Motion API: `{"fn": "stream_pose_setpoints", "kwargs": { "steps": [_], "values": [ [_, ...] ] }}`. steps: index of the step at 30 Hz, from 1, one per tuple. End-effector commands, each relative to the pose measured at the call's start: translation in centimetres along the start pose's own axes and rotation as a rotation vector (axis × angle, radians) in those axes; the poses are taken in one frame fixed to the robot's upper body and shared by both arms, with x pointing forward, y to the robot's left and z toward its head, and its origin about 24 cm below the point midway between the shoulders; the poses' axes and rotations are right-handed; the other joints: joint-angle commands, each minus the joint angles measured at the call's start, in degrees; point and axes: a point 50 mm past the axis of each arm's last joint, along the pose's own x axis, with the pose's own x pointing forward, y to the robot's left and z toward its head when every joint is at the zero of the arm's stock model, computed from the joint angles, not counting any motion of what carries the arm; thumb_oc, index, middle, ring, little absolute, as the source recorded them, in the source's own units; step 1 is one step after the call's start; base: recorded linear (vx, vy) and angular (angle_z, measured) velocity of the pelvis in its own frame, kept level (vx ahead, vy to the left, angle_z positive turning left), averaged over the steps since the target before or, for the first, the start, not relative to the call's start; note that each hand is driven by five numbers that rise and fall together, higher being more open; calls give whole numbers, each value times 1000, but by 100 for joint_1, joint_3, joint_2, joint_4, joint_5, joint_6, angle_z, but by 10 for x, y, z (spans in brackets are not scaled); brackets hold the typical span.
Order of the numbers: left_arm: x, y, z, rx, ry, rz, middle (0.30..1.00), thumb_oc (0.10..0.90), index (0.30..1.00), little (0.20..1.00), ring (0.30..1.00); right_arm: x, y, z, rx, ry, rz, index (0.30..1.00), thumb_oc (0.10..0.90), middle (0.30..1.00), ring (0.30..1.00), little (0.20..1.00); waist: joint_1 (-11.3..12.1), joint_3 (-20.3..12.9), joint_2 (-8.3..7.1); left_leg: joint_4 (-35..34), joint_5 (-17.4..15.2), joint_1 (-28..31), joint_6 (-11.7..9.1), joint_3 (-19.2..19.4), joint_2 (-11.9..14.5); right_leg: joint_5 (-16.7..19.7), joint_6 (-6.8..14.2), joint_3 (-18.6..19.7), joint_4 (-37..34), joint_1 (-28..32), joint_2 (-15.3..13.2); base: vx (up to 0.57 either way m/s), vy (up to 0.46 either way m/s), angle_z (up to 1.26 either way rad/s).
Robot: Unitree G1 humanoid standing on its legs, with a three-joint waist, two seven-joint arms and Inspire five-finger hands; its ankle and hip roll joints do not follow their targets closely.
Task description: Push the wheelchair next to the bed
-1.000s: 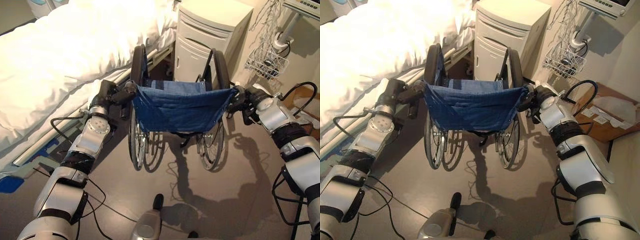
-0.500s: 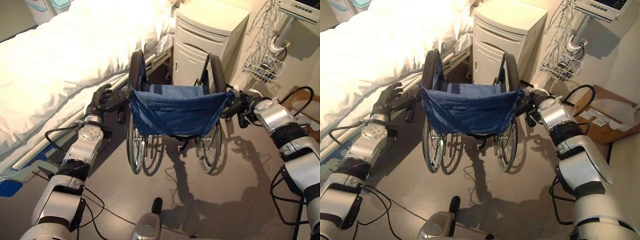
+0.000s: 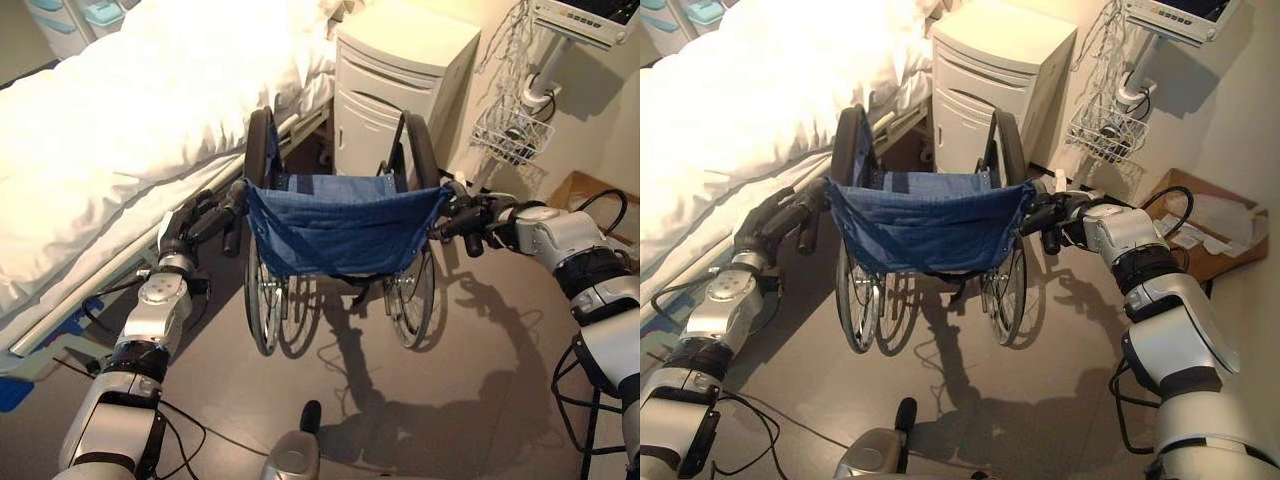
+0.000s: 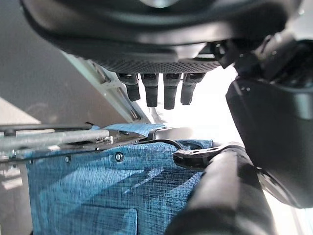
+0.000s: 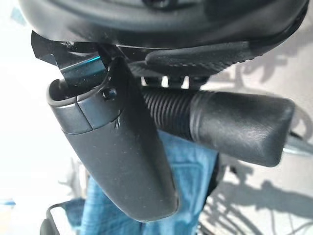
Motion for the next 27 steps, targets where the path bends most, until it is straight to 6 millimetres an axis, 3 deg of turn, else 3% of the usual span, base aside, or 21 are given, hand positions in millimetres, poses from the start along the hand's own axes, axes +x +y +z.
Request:
{"fn": "stream_pose_setpoints", "kwargs": {
  "steps": [1,5,12,19,23,27],
  "values": [
    [-24,55,-46,-88,127,214,900,800,900,900,900,-40,-38,63,76,-389,-26,900,800,900,900,900,181,-494,-289,-14,-453,132,59,241,-180,1359,284,67,601,-73,-539,0,0,0],
    [-36,53,-71,-301,157,245,900,800,900,900,900,-39,-47,41,207,-367,32,900,800,900,900,900,77,-541,-304,-35,-505,213,77,321,-144,1299,268,84,644,-155,-526,-2,-9,-4],
    [-59,54,-113,-468,265,308,900,800,900,900,900,-41,-60,11,392,-346,93,900,800,900,900,900,-57,-586,-371,-64,-572,320,109,389,-104,1242,240,125,679,-237,-495,4,-15,-8],
    [-83,63,-145,-653,318,448,900,800,900,900,900,-57,-98,-21,447,-298,22,900,800,900,900,900,-256,-627,-435,-83,-669,451,133,482,-66,1148,229,190,749,-380,-466,-1,-4,-3],
    [-106,61,-169,-820,349,576,900,800,900,900,900,-64,-110,-51,627,-304,29,900,800,900,900,900,-317,-606,-498,-100,-713,528,141,489,-40,1098,205,194,773,-446,-434,10,-32,-2],
    [-120,56,-184,-783,428,578,900,800,900,900,900,-67,-112,-68,801,-340,62,900,800,900,900,900,-359,-609,-540,-118,-746,575,146,517,-16,1104,212,196,798,-508,-423,16,-44,-3]
  ]
}}
